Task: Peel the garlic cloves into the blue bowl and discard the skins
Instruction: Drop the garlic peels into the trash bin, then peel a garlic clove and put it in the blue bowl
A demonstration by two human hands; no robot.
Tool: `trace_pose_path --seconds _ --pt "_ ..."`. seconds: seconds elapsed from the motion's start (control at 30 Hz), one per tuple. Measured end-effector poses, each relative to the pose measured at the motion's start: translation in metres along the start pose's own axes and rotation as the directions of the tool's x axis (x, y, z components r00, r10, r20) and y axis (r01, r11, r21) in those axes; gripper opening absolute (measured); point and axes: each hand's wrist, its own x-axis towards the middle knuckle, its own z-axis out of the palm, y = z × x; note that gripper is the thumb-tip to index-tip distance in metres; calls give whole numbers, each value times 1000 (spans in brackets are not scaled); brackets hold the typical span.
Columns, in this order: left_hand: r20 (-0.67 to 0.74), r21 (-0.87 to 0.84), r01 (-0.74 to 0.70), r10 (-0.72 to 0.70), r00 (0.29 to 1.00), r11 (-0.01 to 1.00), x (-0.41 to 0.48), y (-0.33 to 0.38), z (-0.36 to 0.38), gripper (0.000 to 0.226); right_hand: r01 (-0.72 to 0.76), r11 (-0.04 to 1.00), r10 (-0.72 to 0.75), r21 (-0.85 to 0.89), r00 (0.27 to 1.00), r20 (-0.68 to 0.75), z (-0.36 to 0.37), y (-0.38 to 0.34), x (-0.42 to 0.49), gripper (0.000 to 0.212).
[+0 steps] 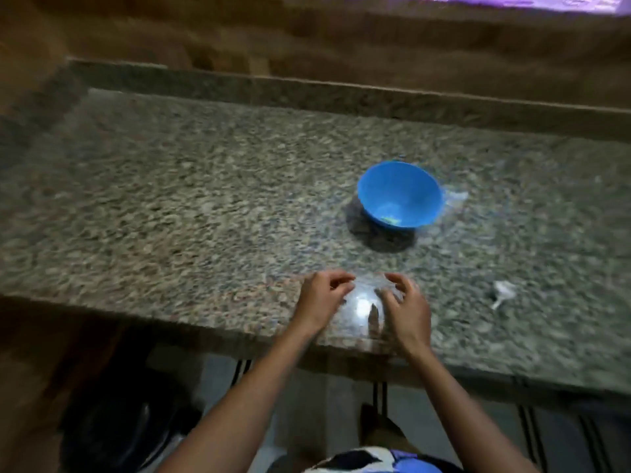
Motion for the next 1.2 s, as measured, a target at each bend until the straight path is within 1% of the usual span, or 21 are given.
trace_pose_path --seconds 0.07,0.13,0.23,0.33,0.47,0.6,0.67,0.73,0.8,0.83,0.87,0.9,0.93,0.97,1.0,1.03,1.07,1.1,1.13,1.17,1.2 --pt "-22 92 -31 33 999 995 14 10 24 20 -49 999 50 23 999 -21 -26 21 14 27" --pt "-86 172 -43 58 995 984 25 12 39 20 -77 996 78 42 997 -13 -47 37 24 26" --pt "-123 194 -45 70 990 980 39 12 52 20 -94 994 93 50 995 30 -66 50 36 28" --pt "-32 300 -132 148 988 945 47 16 61 18 -110 993 106 51 992 67 -71 55 47 27" --pt "34 462 -273 291 956 844 51 18 68 15 -107 993 102 51 991 91 -73 54 53 27" --pt "126 569 -371 369 921 734 55 19 68 13 -85 995 80 46 992 97 -77 49 49 28" --pt "200 635 -401 362 911 660 60 22 68 14 -85 996 80 40 992 101 -78 46 48 27" --pt "261 690 -393 299 918 608 62 29 70 17 -87 994 79 66 990 114 -83 42 45 26" --pt "299 728 -387 245 922 566 58 40 72 15 -69 992 60 104 994 87 -92 36 43 24" --pt "293 694 -391 259 920 604 53 46 72 10 -57 991 51 120 997 57 -98 34 41 23" --pt "263 609 -389 287 921 691 48 55 71 7 -44 989 41 142 999 22 -105 32 39 22" --pt "196 499 -370 314 929 783 47 69 68 8 -35 986 39 161 999 -23 -113 31 38 22" --pt "73 378 -347 346 935 859 52 85 64 10 -29 984 44 175 996 -80 -123 32 37 22" --pt "-68 285 -332 365 929 899 66 101 58 8 -35 984 61 177 988 -145 -132 34 37 22" --pt "-156 234 -306 346 925 923 86 113 54 7 -55 985 90 166 974 -208 -141 39 38 23" --pt "-167 238 -260 303 938 936 108 123 50 9 -95 983 133 155 957 -259 -149 47 39 23" --pt "-129 286 -189 233 964 939 127 129 50 12 -138 978 180 155 938 -297 -156 54 43 23" --pt "-56 363 -107 136 989 925 142 130 52 16 -186 968 231 167 920 -315 -161 62 49 25" --pt "5 446 -45 47 999 894 152 128 57 21 -234 956 280 178 909 -309 -165 69 54 25" --pt "17 509 -12 4 1000 861 155 128 62 27 -278 944 320 180 904 -282 -167 75 60 25" --pt "-10 536 -9 17 1000 844 154 129 68 33 -309 934 346 181 908 -235 -168 80 66 26"
